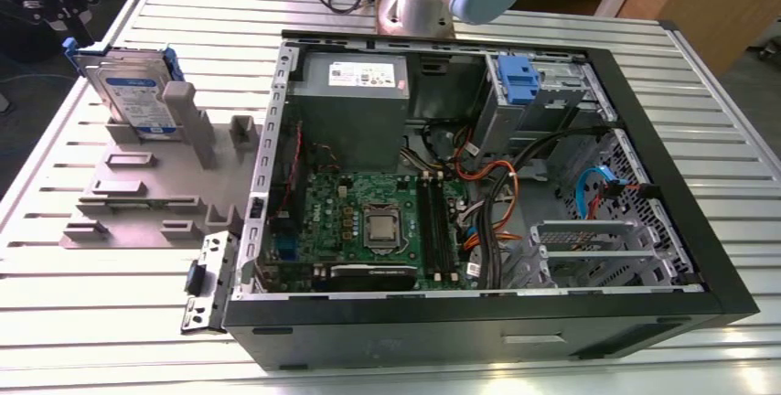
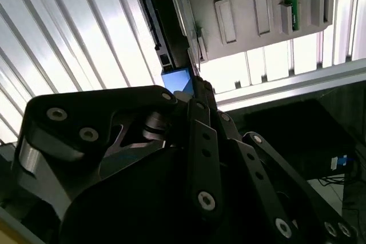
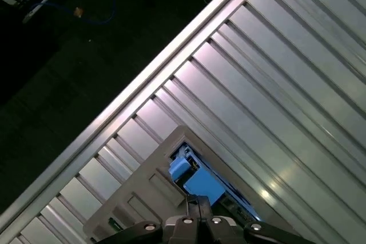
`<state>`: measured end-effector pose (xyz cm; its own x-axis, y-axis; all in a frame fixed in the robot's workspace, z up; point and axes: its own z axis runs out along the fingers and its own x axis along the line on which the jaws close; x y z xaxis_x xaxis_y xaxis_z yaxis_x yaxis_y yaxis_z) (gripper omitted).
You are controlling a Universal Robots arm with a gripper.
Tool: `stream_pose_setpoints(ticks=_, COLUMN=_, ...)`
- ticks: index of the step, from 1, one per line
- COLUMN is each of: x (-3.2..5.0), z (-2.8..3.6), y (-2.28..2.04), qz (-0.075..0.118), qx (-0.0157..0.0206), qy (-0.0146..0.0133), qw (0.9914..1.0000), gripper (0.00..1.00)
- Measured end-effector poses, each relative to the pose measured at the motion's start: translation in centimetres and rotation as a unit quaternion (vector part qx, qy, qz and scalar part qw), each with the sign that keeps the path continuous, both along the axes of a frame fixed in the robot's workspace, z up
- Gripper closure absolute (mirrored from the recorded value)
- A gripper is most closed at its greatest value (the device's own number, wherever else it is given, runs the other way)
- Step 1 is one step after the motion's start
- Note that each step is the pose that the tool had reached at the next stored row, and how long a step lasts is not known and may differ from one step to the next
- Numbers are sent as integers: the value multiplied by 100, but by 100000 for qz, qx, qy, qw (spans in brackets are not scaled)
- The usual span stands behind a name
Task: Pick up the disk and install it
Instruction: 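Pick up the disk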
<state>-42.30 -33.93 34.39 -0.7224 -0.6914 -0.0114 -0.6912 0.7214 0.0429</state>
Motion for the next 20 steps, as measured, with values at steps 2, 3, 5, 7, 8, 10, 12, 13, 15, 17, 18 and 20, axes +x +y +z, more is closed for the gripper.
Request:
stream_pose_setpoints(ticks=2, x=0, z=0, y=0, qz=1032, qx=-1, qy=-3, qw=99995, gripper=89)
stream_pose_setpoints(ticks=3, x=0, z=0, y=0, qz=1515, qx=1, qy=-1, qw=99989, gripper=89)
stream_pose_setpoints(ticks=5, x=0, z=0, y=0, qz=2464, qx=-3, qy=2, qw=99970, gripper=89)
stream_pose_setpoints(ticks=7, x=0, z=0, y=0, qz=3460, qx=-1, qy=1, qw=99940, gripper=89)
stream_pose_setpoints(ticks=8, x=0, z=-1, y=0, qz=3940, qx=0, qy=-1, qw=99922, gripper=89)
stream_pose_setpoints(ticks=10, x=0, z=-1, y=0, qz=4909, qx=-1, qy=0, qw=99879, gripper=89)
stream_pose_setpoints(ticks=12, x=0, z=-1, y=0, qz=5871, qx=-1, qy=0, qw=99827, gripper=89)
stream_pose_setpoints(ticks=13, x=0, z=-1, y=0, qz=6359, qx=-1, qy=-2, qw=99798, gripper=89)
stream_pose_setpoints(ticks=15, x=0, z=-1, y=0, qz=7377, qx=-1, qy=-4, qw=99728, gripper=89)
stream_pose_setpoints(ticks=17, x=0, z=-1, y=0, qz=8323, qx=-2, qy=-5, qw=99653, gripper=89)
stream_pose_setpoints(ticks=18, x=0, z=-2, y=0, qz=8707, qx=-1, qy=-8, qw=99620, gripper=89)
stream_pose_setpoints(ticks=20, x=0, z=-2, y=0, qz=9262, qx=-6, qy=-30, qw=99570, gripper=89)
